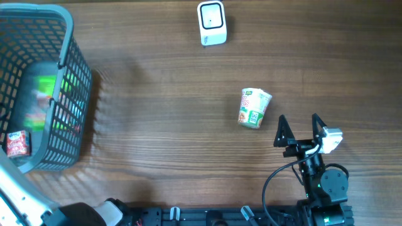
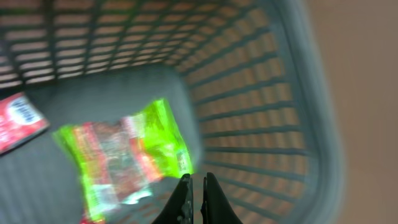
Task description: Scan the item barcode
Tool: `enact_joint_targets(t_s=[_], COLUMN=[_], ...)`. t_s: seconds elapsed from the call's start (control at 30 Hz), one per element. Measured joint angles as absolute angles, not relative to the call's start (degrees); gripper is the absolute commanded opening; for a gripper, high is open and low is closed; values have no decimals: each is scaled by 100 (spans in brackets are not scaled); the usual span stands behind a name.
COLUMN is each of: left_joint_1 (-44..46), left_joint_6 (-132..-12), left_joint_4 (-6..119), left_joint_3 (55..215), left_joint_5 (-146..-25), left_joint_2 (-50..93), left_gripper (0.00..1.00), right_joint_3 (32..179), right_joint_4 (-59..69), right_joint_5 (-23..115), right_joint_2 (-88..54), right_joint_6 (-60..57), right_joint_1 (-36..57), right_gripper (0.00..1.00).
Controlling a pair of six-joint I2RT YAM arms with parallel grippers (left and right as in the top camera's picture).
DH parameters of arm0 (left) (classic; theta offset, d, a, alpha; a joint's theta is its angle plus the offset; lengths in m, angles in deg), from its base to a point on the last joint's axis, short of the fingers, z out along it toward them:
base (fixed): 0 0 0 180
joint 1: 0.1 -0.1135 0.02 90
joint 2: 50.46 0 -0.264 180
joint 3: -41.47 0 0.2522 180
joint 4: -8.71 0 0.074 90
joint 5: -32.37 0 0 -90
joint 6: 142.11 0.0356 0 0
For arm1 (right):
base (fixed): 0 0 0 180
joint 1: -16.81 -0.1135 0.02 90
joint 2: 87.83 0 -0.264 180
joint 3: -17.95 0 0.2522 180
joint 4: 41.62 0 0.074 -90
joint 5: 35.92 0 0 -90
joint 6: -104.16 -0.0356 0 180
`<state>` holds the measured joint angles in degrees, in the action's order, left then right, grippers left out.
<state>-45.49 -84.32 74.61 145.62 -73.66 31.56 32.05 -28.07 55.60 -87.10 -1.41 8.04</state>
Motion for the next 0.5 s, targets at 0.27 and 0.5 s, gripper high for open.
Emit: enact_joint_targets(t_s=[0.27,0.5], left_joint_1=[-4267,-4031], left_joint_6=[-8524,-8467], left_joint_4=[7605,8294], left_joint_3=[15401,15473], left_joint_5=[-8070,-7003], left_joint_2=[1619,2404], left_gripper=[72,100], right_joint_3=[3205,3205], right_joint_4=[-2807,-2807], right_joint_5=[5560,5560], right_joint_2=[-8710,-8710], right_joint_6=[-141,-141], right_joint_1=[804,804], right_gripper=[100,100])
